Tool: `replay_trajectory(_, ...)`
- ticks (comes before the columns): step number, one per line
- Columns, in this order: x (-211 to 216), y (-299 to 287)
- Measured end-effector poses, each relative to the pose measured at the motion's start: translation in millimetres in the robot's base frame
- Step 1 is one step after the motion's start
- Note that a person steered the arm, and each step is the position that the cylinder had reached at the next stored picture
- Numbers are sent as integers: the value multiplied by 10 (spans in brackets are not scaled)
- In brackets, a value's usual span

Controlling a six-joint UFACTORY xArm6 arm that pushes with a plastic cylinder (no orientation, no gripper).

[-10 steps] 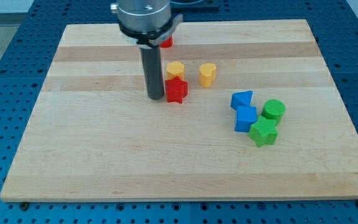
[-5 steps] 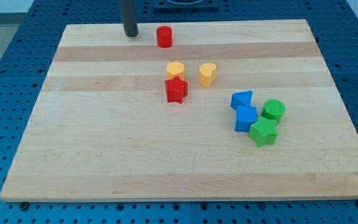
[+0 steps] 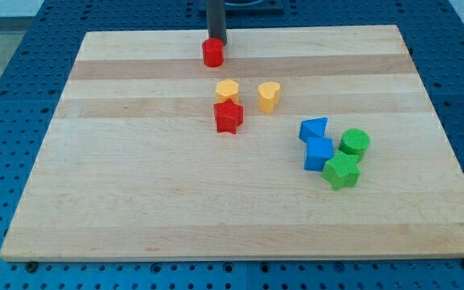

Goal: Push the red circle towards the yellow blocks

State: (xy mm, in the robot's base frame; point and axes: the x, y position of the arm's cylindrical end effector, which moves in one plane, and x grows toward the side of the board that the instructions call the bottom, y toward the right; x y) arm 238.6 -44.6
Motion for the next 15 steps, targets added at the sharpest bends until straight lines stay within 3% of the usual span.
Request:
replay_trajectory(6,174,-362)
replay_trajectory(10,673,-3)
replay_trajectory(15,692,222)
